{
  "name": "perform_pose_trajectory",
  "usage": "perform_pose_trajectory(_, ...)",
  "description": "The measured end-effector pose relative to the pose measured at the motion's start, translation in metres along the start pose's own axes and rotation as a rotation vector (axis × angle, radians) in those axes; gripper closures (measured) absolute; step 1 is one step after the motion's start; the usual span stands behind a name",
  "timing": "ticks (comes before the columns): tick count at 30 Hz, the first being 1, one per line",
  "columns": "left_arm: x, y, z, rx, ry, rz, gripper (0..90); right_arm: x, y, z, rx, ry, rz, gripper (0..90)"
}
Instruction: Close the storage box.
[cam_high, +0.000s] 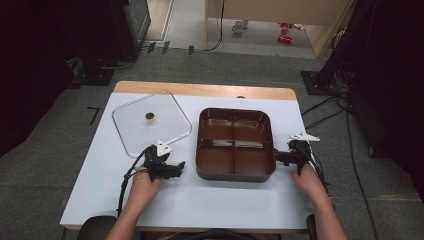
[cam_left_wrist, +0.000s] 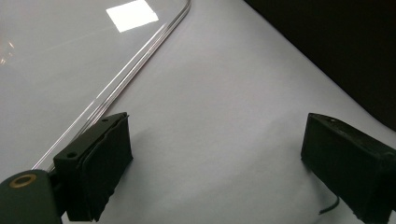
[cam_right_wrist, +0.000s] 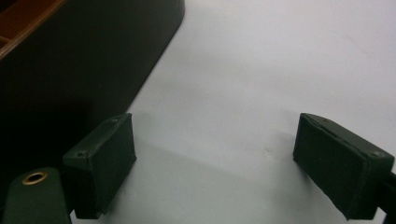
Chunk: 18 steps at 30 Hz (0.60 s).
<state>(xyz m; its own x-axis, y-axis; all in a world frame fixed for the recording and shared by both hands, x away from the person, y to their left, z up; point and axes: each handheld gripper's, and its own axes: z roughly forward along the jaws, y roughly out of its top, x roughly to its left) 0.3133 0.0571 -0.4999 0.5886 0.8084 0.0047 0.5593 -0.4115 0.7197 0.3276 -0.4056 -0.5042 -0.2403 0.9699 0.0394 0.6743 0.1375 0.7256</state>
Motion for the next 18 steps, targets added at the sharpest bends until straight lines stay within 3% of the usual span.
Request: perform_pose_trajectory(18,0.0,0.0,0.0,0.0,0.002,-0.002,8.4,0.0,0.0,0.0,0.0,0.0,0.0,12.4)
